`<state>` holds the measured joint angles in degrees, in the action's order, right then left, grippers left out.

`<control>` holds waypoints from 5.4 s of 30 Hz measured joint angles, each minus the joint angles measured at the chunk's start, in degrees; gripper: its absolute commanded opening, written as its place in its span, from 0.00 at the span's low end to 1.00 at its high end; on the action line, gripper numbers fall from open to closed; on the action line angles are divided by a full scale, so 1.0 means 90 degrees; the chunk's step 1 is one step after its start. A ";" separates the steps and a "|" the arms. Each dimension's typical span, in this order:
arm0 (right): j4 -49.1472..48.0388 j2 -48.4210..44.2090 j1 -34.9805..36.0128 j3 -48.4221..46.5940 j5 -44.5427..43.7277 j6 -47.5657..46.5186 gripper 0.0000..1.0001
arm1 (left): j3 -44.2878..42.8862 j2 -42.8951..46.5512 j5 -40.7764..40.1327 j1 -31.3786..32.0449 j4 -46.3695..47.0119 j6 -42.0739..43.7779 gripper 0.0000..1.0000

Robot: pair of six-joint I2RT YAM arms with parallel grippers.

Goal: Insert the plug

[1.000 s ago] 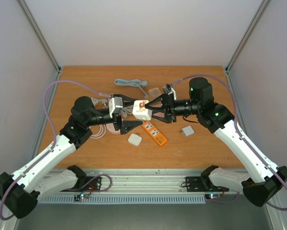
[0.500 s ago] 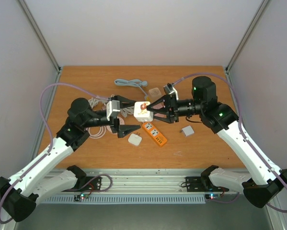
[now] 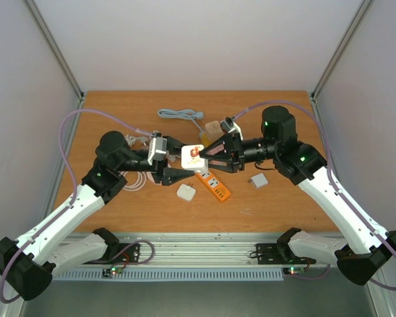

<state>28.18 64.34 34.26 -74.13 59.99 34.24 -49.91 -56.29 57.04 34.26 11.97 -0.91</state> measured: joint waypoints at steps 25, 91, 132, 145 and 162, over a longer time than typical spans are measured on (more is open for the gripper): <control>0.2569 0.0238 0.0420 -0.0510 -0.3517 -0.2735 0.87 | 0.0160 -0.0015 -0.2890 0.0019 -0.1717 0.1571 0.33; 0.2140 0.2691 -0.1362 -0.0792 -0.4932 -0.5326 0.38 | -0.1231 0.1219 -0.6985 0.0010 -0.4464 -0.1384 0.99; 0.1945 0.3776 -0.1404 -0.0928 -0.4704 -0.5909 0.38 | -0.0534 0.0998 -0.7218 -0.0228 -0.4554 -0.0182 0.99; 0.1916 0.3813 -0.1409 -0.0979 -0.4702 -0.5479 0.37 | -0.0534 0.0916 -0.7223 -0.0240 -0.4554 -0.0177 0.99; 0.1632 0.3750 -0.1409 -0.0979 -0.4760 -0.5387 0.37 | -0.0534 0.0916 -0.7218 -0.0240 -0.4554 -0.0177 0.99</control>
<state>42.87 98.08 21.58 -82.94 17.15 -14.24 -54.72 -48.05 -7.92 32.10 -29.02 -2.50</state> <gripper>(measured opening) 0.643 0.994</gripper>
